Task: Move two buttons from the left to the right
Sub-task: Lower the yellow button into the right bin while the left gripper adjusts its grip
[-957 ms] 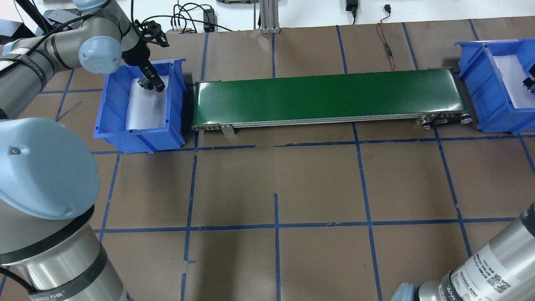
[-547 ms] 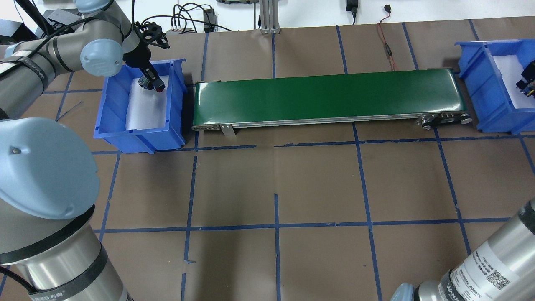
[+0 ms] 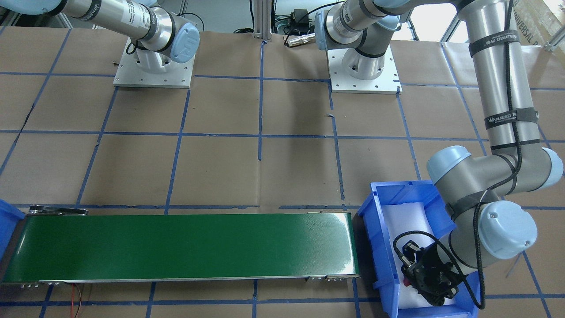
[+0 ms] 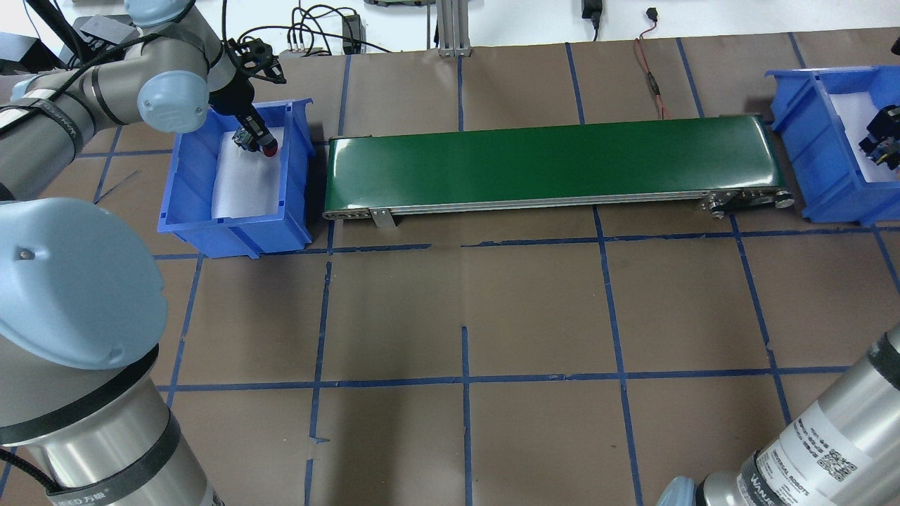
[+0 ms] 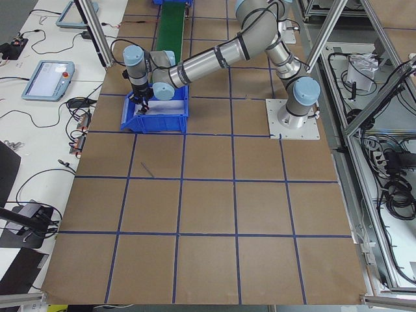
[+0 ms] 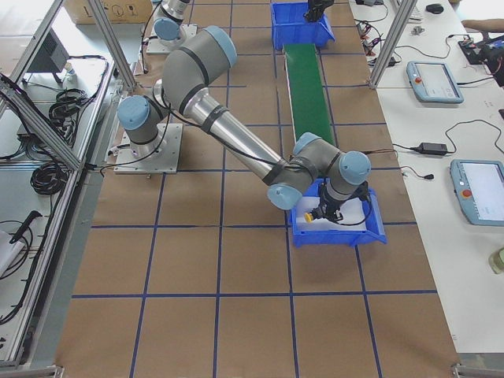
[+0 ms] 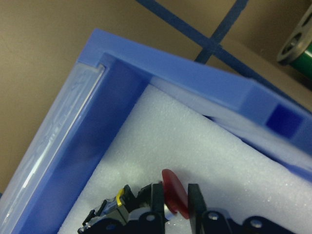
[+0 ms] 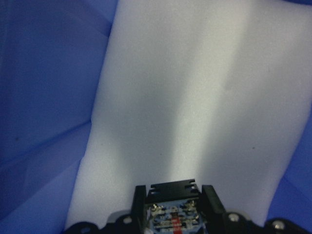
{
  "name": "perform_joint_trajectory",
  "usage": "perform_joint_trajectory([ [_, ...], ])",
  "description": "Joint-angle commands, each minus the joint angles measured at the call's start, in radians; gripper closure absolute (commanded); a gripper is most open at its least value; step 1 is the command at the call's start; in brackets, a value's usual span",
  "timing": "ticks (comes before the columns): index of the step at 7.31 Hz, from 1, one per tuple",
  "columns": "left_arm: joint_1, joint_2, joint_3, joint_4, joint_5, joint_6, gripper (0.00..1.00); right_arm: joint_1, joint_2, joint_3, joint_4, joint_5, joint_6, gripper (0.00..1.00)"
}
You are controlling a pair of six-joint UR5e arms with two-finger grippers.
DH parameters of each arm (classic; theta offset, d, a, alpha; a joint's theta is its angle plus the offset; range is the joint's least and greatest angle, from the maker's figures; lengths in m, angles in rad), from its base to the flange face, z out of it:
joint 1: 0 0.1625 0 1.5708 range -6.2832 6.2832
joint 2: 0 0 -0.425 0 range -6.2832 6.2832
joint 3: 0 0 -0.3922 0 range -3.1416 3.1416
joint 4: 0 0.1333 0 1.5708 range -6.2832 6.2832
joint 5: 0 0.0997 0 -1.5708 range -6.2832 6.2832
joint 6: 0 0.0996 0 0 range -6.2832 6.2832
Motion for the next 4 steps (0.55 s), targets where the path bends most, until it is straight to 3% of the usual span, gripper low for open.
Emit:
perform_joint_trajectory([
  [1,-0.001,0.008,0.009,-0.001,0.038,-0.006,0.79,0.004,0.019,0.002,-0.02,-0.001,0.001,0.93],
  [4,-0.001,0.024,0.011,-0.015,0.043,-0.007,0.82,0.004,0.021,0.004,-0.024,-0.002,0.001,0.92],
])
